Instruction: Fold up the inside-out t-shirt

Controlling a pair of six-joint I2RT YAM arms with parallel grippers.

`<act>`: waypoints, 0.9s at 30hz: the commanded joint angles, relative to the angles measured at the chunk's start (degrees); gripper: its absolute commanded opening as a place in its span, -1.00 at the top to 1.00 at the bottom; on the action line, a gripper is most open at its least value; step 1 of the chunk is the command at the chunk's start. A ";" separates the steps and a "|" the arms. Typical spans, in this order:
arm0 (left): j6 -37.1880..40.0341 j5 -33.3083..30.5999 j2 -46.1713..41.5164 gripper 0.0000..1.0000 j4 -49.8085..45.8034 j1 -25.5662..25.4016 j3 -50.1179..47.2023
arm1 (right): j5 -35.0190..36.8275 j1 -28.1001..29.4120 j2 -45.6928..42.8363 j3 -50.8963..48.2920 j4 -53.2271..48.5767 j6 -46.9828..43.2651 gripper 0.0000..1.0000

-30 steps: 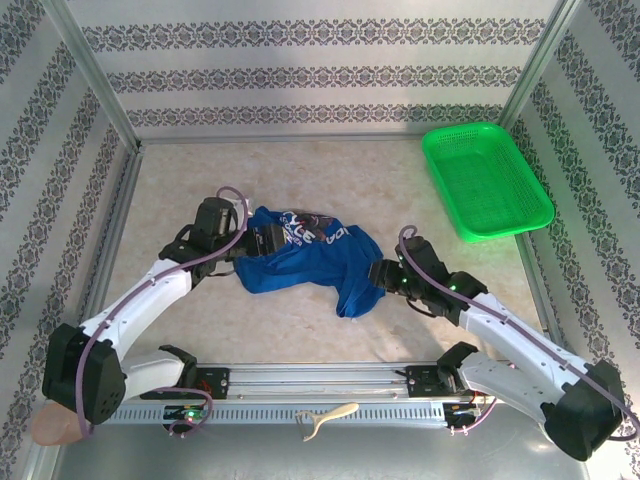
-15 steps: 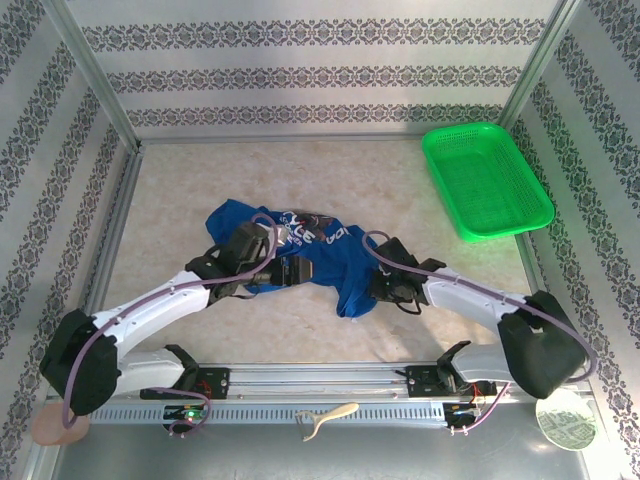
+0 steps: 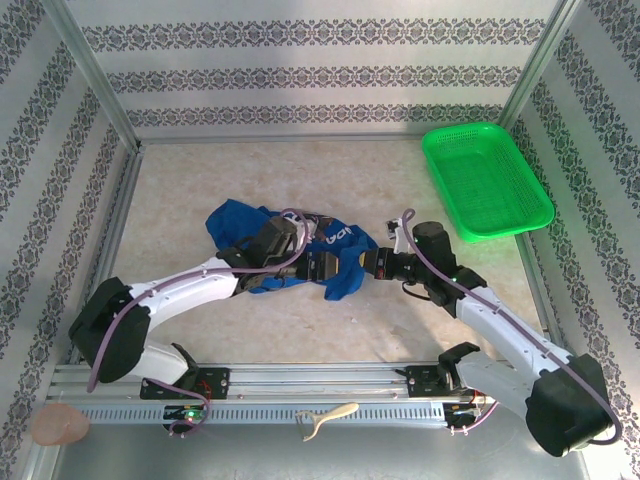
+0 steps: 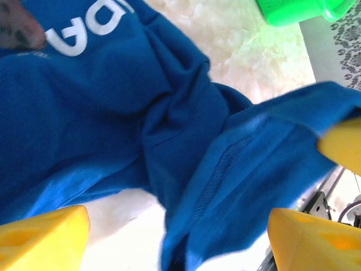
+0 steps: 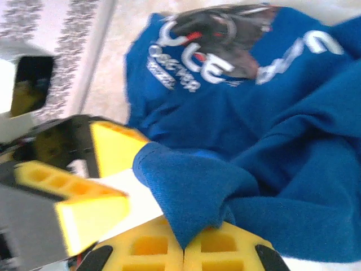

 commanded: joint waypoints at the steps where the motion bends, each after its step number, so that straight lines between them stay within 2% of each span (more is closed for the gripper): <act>1: 1.10 -1.09 2.54 -0.65 2.60 -0.83 1.35 | -10.87 -1.47 -0.79 -2.22 7.00 -0.69 1.00; 8: 1.40 -4.18 8.46 -0.56 5.53 -0.86 1.15 | -19.87 -4.52 0.02 -5.30 18.09 4.53 1.00; 11: 1.39 -5.06 11.26 -0.42 6.94 -0.87 1.83 | -22.34 -4.70 -0.24 -5.33 19.79 5.22 1.00; 12: 1.07 -4.37 12.20 -0.26 8.22 -0.83 2.01 | -22.86 -4.68 -0.35 -5.25 20.09 5.40 1.00; 13: 0.80 -3.58 13.08 0.03 9.90 -0.83 2.18 | -23.38 -4.70 -0.51 -5.36 20.17 5.47 1.00; 17: -0.08 -2.28 14.97 0.85 14.58 -0.71 2.58 | -26.80 -4.77 -0.07 -5.33 22.00 6.04 1.00; 18: -0.04 -2.31 15.04 1.00 15.09 -0.73 2.64 | -28.28 -4.78 0.57 -5.24 22.60 6.11 1.00; 19: 0.10 -2.48 14.88 1.00 15.14 -0.65 2.71 | -29.59 -4.86 1.47 -5.02 22.82 5.99 1.00; 20: 0.37 -2.94 14.66 1.00 14.70 -0.55 2.80 | -30.11 -4.88 2.48 -4.91 22.76 5.92 0.85; 22: 0.68 -3.64 13.72 1.00 13.76 -0.19 2.44 | -26.69 -5.34 4.81 -4.02 18.52 4.24 0.02; 23: 0.75 -4.00 13.14 1.00 13.52 0.10 2.03 | -24.04 -6.00 5.45 -3.47 15.26 2.88 -0.15; 27: 0.36 -5.16 9.80 1.00 12.94 1.16 -0.52 | -6.39 -6.18 4.31 -0.75 -0.04 -0.83 -0.25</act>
